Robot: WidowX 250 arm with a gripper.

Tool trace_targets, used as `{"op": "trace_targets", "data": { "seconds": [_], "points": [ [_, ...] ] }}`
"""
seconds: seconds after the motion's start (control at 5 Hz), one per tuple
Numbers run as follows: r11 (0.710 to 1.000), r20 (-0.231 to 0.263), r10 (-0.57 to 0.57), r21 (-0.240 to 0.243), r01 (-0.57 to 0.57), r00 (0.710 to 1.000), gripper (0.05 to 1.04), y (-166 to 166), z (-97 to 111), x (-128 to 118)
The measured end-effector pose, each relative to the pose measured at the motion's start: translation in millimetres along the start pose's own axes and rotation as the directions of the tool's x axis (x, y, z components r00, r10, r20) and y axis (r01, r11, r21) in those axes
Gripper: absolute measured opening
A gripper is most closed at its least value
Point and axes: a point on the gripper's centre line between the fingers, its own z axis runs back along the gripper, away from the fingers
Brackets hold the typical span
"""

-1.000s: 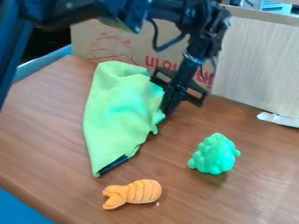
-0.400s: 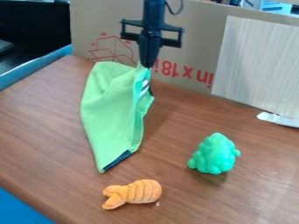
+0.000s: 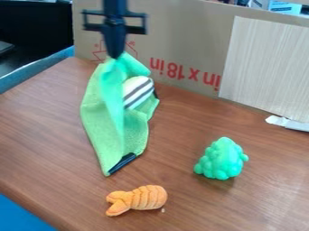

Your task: Unfold the cloth from top right to bottom left

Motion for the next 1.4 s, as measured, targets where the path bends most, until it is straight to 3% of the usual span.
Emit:
{"op": "trace_targets", "data": {
  "seconds": [0.2,0.4,0.8,1.0,1.2,1.4],
  "points": [
    [0.998,-0.070,0.053,-0.027,-0.055,0.996,0.050,44,-9,-9],
    [0.996,-0.114,0.087,-0.019,-0.090,0.990,0.050,86,-18,-19],
    [0.987,-0.199,0.154,-0.017,-0.160,0.968,0.050,128,-19,-39],
    [0.975,-0.218,0.216,-0.009,-0.223,0.952,0.050,139,-18,-44],
    [0.957,-0.258,0.284,0.022,-0.288,0.923,0.079,147,-26,-47],
    [0.950,-0.252,0.312,0.075,-0.303,0.916,0.226,164,-37,-46]
  ]
}}
